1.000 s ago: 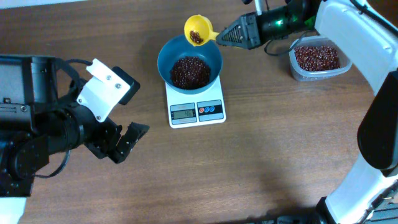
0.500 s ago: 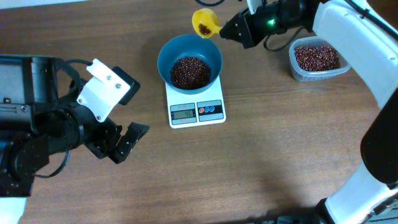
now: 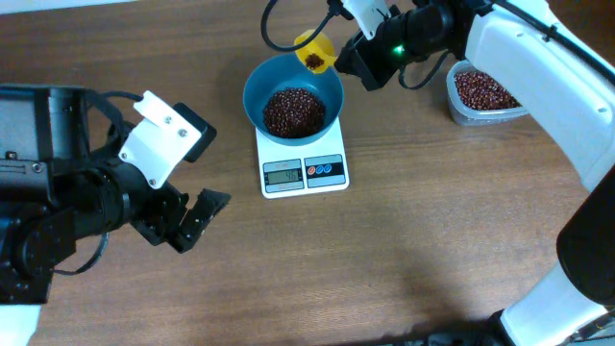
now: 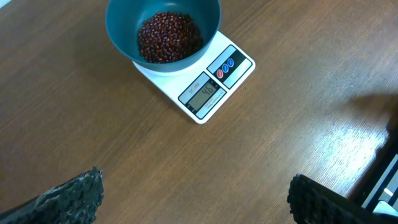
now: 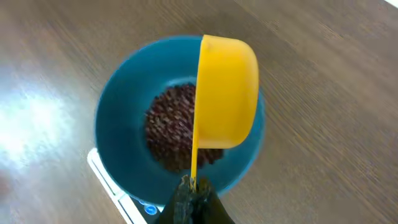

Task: Scoop item into bowl and weigh 50g on scale
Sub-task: 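Carry the scoop over the bowl and tip beans in with the right gripper, then hold the tilted scoop over the bowl to finish pouring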

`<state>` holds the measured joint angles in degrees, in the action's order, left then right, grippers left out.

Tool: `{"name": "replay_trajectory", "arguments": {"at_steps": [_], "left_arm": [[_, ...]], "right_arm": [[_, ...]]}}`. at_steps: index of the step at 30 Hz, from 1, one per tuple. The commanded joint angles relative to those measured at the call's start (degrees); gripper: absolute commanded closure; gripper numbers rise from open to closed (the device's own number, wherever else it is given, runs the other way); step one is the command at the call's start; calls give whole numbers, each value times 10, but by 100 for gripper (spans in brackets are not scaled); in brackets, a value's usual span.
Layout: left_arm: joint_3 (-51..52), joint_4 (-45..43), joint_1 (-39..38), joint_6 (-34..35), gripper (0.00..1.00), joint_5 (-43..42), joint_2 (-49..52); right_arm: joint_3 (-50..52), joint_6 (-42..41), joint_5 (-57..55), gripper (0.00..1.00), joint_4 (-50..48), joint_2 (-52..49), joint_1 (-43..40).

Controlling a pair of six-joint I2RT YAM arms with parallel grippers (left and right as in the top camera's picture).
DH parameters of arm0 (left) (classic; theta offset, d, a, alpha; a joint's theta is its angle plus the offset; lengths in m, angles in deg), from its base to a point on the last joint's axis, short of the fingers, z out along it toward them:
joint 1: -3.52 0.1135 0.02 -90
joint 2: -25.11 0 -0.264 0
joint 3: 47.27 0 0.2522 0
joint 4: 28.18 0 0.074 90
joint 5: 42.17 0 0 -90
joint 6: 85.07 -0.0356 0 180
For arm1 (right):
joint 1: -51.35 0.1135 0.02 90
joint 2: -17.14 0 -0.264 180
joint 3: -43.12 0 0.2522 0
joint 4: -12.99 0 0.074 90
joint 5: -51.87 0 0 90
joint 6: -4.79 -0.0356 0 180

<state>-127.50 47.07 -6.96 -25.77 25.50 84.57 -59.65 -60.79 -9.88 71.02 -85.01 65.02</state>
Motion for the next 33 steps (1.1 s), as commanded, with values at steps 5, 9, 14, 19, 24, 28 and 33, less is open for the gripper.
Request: {"name": "replay_trajectory", "arguments": {"at_steps": [5,9,14,19,24,28,33], "left_arm": [[0,-1,2,-11,1,-8,-2],[0,-1,2,-11,1,-8,-2],[0,-1,2,-11,1,-8,-2],[0,-1,2,-11,1,-8,-2],[0,-1,2,-11,1,-8,-2],[0,-1,2,-11,1,-8,-2],[0,-1,2,-11,1,-8,-2]], "right_arm": [[-8,9,-14,96,8,15,14],[-11,8,-11,96,-17,8,14],[-17,0,11,96,15,13,14],[-19,-1,13,96,23,17,14],[-22,-16,-28,96,24,26,14],[-19,-27,-28,96,22,20,14],[-28,-75,2,96,-3,25,26]]}}
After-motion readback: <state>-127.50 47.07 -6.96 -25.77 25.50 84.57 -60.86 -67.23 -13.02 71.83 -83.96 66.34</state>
